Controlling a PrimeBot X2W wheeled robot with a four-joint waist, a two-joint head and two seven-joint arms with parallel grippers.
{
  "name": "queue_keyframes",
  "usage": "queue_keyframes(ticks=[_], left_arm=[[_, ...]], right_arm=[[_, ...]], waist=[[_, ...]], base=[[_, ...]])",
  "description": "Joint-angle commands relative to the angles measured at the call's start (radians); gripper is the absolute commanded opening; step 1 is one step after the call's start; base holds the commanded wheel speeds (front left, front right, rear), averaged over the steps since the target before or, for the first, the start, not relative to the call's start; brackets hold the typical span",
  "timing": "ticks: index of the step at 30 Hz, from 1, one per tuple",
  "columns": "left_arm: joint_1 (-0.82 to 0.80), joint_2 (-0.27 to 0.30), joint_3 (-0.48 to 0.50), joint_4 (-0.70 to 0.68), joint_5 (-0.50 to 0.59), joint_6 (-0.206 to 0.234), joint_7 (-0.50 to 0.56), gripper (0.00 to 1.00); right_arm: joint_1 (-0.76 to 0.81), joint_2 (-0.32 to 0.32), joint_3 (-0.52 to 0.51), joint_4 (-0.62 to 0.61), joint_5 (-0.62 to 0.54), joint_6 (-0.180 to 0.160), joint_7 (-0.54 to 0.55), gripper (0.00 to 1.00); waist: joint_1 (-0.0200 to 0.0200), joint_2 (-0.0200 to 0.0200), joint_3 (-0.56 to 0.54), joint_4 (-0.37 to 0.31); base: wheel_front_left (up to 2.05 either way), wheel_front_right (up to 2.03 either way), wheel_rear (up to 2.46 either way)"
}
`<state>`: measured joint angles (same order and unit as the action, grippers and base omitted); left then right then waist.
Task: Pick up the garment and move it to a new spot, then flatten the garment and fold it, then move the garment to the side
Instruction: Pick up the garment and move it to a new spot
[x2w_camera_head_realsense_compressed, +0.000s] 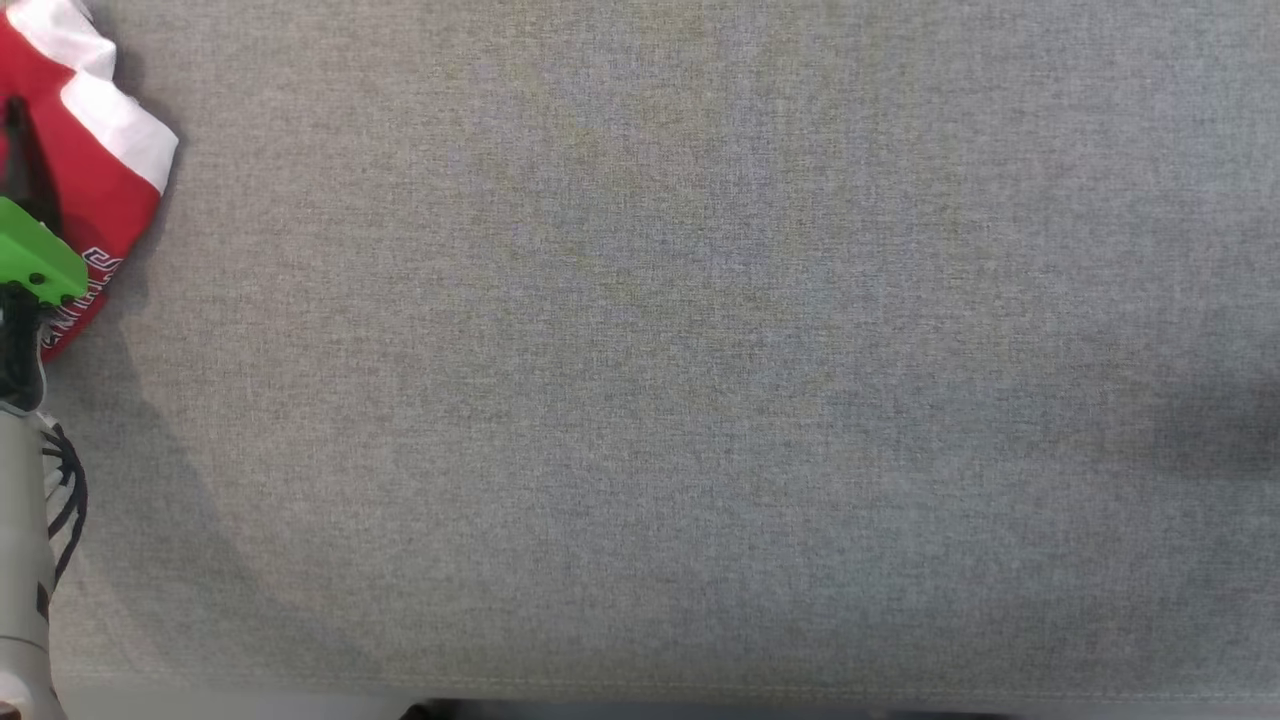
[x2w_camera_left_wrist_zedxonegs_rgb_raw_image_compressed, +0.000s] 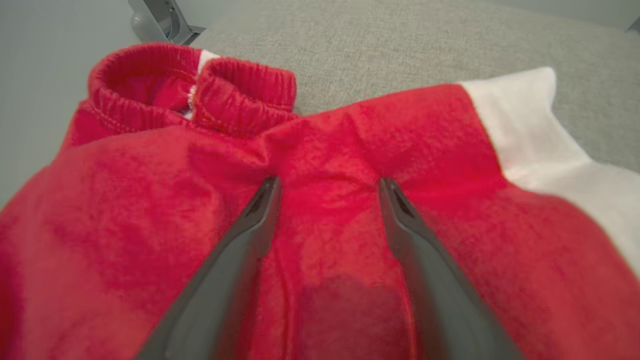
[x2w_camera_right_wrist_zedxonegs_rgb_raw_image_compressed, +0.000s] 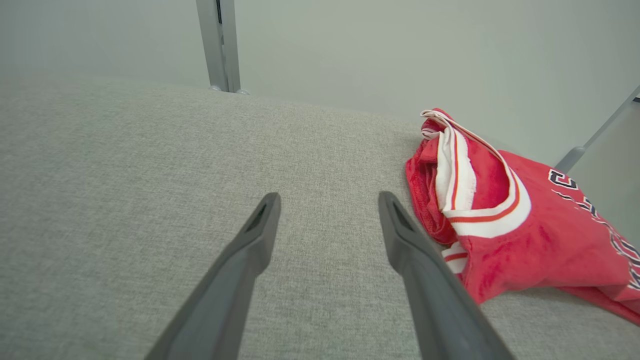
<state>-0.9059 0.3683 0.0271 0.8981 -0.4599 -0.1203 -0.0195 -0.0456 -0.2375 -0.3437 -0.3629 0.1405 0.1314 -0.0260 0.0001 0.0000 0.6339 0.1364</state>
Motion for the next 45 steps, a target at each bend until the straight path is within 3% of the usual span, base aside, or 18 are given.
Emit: queue_keyframes(ticks=[1,2,3,4,9,17,26,33,38,45], left_arm=[[-0.02,0.002,-0.004,0.018,-0.019,-0.004,0.016,1.0],[-0.024,0.004,-0.01,0.033,-0.022,-0.006,0.031,0.42],[-0.025,0.006,-0.015,0.045,-0.027,-0.007,0.043,0.18],[-0.027,0.007,-0.02,0.057,-0.033,-0.008,0.055,0.0],[-0.044,0.018,-0.038,0.085,-0.048,-0.01,0.055,0.0],[-0.078,0.056,-0.072,0.058,-0.005,-0.011,-0.077,0.0],[-0.132,0.08,-0.124,-0.062,0.04,-0.011,-0.15,0.0],[-0.186,0.069,-0.179,-0.235,0.078,-0.001,-0.11,0.0],[-0.23,0.041,-0.229,-0.425,0.093,0.009,-0.022,0.0],[-0.285,-0.03,-0.308,-0.555,0.102,0.012,0.067,0.0]], right_arm=[[-0.007,-0.002,0.002,-0.006,0.003,-0.002,0.004,1.0],[-0.007,-0.001,0.006,-0.005,0.002,-0.002,0.005,1.0],[-0.008,0.0,0.009,-0.004,0.002,-0.002,0.005,1.0],[-0.009,0.001,0.014,-0.001,0.002,-0.002,0.006,1.0],[-0.018,0.008,0.03,0.016,0.006,-0.002,-0.001,1.0],[-0.024,0.037,0.063,0.074,0.01,-0.002,-0.033,1.0],[-0.032,0.079,0.108,0.173,0.017,-0.002,-0.086,1.0],[-0.035,0.118,0.142,0.254,0.021,-0.002,-0.132,1.0],[-0.042,0.149,0.16,0.32,0.031,-0.002,-0.173,1.0],[-0.06,0.173,0.173,0.384,0.047,-0.002,-0.21,1.0]], waist=[[-0.0001,0.0,-0.004,0.001],[-0.0001,0.0,-0.006,0.0],[-0.0001,0.0,-0.008,-0.001],[-0.0001,0.0,-0.011,-0.002],[-0.0001,0.0,-0.029,-0.016],[-0.0001,0.0,-0.106,-0.041],[-0.0001,0.0,-0.22,-0.074],[-0.0001,0.0,-0.294,-0.137],[-0.0001,0.0,-0.33,-0.237],[-0.0001,0.0,-0.337,-0.359]], base=[[0.0,0.0,0.0],[0.0,0.0,0.0],[0.0,0.0,0.0],[0.0,0.0,0.0],[0.0,0.0,0.0],[0.0,0.0,0.0],[0.0,0.0,0.0],[0.0,0.0,0.0],[0.0,0.0,0.0],[0.0,0.0,0.0]])
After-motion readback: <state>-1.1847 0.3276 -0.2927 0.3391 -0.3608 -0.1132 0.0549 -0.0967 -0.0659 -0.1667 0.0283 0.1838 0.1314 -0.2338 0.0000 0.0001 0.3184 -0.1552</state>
